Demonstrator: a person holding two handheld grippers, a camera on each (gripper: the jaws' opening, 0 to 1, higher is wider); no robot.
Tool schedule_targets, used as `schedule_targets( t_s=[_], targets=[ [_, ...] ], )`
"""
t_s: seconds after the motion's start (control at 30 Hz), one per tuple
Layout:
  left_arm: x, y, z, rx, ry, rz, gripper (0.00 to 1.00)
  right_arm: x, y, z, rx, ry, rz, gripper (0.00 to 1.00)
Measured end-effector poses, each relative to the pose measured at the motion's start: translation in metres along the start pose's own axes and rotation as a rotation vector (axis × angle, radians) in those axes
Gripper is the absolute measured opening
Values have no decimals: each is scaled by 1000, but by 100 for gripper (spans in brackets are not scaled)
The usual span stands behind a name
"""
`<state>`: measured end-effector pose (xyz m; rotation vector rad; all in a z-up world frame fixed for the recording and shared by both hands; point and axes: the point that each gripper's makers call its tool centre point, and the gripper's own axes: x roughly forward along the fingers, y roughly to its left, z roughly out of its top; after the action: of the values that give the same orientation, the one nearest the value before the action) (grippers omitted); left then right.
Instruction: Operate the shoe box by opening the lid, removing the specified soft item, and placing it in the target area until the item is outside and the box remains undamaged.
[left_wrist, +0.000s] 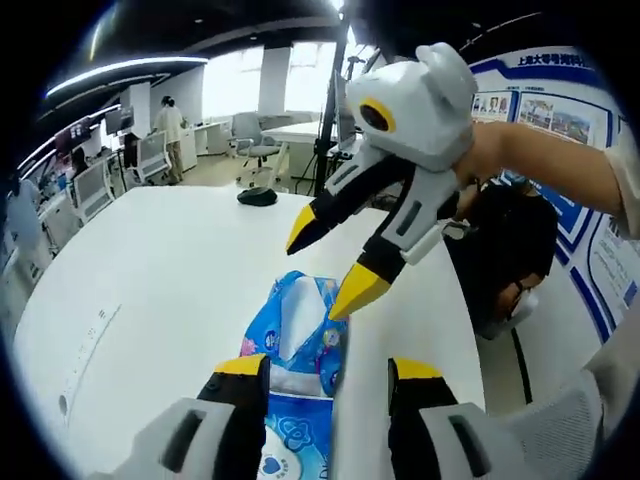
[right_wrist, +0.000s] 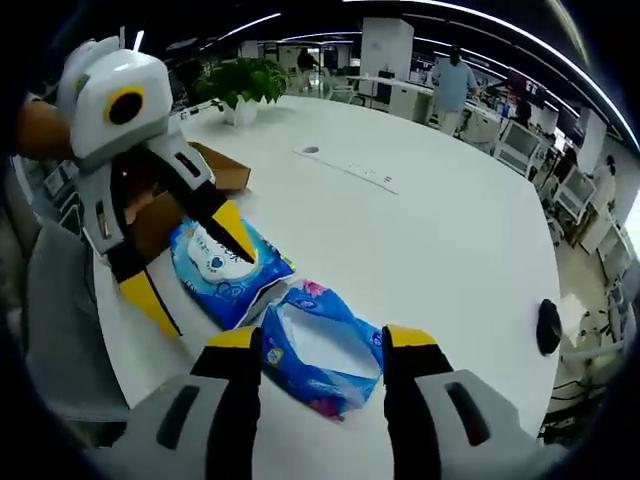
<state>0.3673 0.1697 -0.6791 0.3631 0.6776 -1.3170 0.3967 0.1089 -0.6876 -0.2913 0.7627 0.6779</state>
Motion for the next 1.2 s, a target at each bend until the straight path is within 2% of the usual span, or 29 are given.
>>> schedule_targets(
  t_s=[0.47,0.9,1.2],
  targets=[
    [-57,4,-17,-66,-67,93,74,-24,33,7,60,-51,-55,66],
    [-118,0,-46,-92,-123,160,85,-34,74,17,66,-81,-68,75],
    [-146,2,-69,-107,-122,205,93,-39,92,19,62,-84,-74,82]
  ],
)
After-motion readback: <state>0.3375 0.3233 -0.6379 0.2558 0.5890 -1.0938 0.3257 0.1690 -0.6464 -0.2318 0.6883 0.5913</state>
